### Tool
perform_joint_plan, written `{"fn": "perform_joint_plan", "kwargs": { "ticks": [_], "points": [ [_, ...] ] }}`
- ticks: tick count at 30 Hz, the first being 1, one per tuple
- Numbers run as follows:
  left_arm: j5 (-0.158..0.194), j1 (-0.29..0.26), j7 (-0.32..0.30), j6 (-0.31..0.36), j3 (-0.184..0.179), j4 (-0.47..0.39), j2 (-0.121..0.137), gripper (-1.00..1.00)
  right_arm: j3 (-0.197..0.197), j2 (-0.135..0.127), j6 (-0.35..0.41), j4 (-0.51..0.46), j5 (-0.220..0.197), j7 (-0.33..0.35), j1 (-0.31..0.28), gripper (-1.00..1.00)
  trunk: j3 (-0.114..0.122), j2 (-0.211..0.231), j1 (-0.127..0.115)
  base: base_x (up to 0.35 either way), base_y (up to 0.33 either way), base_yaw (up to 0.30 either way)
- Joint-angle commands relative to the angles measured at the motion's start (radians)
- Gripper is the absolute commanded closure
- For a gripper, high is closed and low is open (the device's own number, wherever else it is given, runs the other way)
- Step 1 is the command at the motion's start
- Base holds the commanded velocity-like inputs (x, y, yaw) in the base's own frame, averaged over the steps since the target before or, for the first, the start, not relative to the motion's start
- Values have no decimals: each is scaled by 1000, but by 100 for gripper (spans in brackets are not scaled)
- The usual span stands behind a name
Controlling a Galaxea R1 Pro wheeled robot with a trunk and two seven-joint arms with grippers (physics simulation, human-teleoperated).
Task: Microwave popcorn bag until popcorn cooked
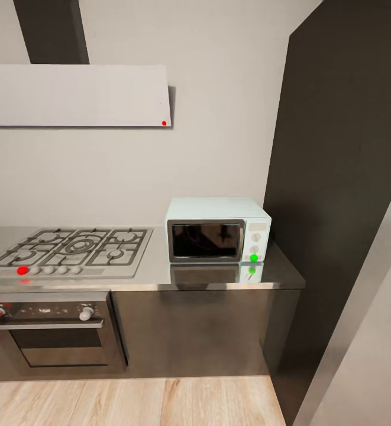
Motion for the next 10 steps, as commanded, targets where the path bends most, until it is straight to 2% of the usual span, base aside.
{"fn": "perform_joint_plan", "kwargs": {
  "ticks": [1,10],
  "points": [
    [7,-1,2,-3,-8,1,0,-100,-10,0,-7,3,9,2,8,100,-1,-1,0,0,0,0],
    [5,-1,2,1,-10,1,10,-100,-10,1,-23,3,3,-8,23,100,-1,-1,0,0,0,0]
  ]
}}
